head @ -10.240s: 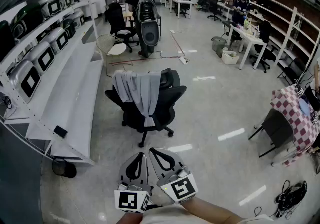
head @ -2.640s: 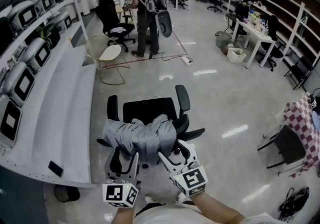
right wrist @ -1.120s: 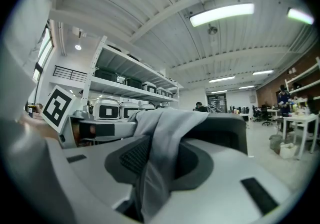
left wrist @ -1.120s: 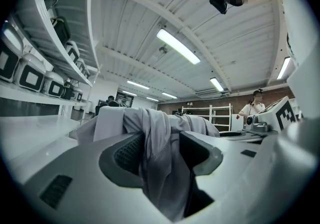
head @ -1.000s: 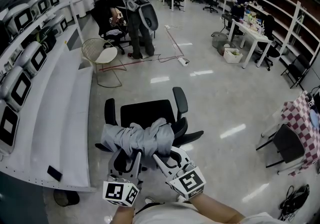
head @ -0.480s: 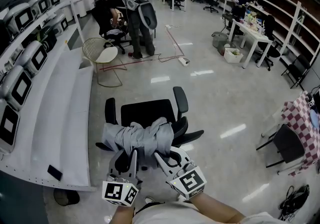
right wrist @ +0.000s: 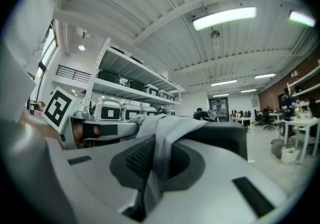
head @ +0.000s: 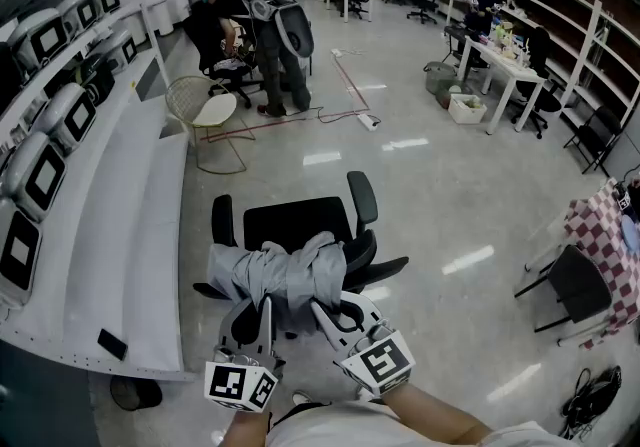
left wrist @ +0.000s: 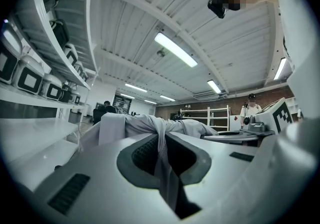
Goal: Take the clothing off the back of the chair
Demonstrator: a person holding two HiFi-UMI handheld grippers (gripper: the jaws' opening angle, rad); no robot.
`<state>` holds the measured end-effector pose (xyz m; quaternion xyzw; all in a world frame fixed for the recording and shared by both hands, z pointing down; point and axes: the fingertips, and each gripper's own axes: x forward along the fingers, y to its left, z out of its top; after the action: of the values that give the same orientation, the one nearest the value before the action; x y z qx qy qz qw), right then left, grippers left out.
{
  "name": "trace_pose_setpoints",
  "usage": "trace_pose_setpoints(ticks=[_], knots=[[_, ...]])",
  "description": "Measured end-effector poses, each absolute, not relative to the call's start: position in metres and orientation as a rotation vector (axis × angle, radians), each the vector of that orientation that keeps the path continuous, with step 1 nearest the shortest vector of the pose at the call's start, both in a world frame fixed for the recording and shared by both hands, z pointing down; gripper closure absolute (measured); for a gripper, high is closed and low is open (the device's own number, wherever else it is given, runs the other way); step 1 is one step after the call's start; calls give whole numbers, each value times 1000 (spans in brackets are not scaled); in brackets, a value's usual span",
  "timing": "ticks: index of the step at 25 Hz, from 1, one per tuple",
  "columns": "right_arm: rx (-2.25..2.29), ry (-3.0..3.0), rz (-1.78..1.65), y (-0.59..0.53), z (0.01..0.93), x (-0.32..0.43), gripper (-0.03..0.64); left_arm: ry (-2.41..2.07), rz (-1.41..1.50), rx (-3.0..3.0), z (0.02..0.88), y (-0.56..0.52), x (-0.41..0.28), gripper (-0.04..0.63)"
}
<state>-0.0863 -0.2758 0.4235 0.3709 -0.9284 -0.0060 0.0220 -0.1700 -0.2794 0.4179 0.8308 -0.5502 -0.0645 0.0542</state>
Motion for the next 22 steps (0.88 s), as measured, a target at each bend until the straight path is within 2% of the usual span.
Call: trace_pose_setpoints(ticks=[22], knots=[[1039, -2957, -62, -247, 416, -88, 586, -1666, -209, 2526, 418, -252, -152, 572]])
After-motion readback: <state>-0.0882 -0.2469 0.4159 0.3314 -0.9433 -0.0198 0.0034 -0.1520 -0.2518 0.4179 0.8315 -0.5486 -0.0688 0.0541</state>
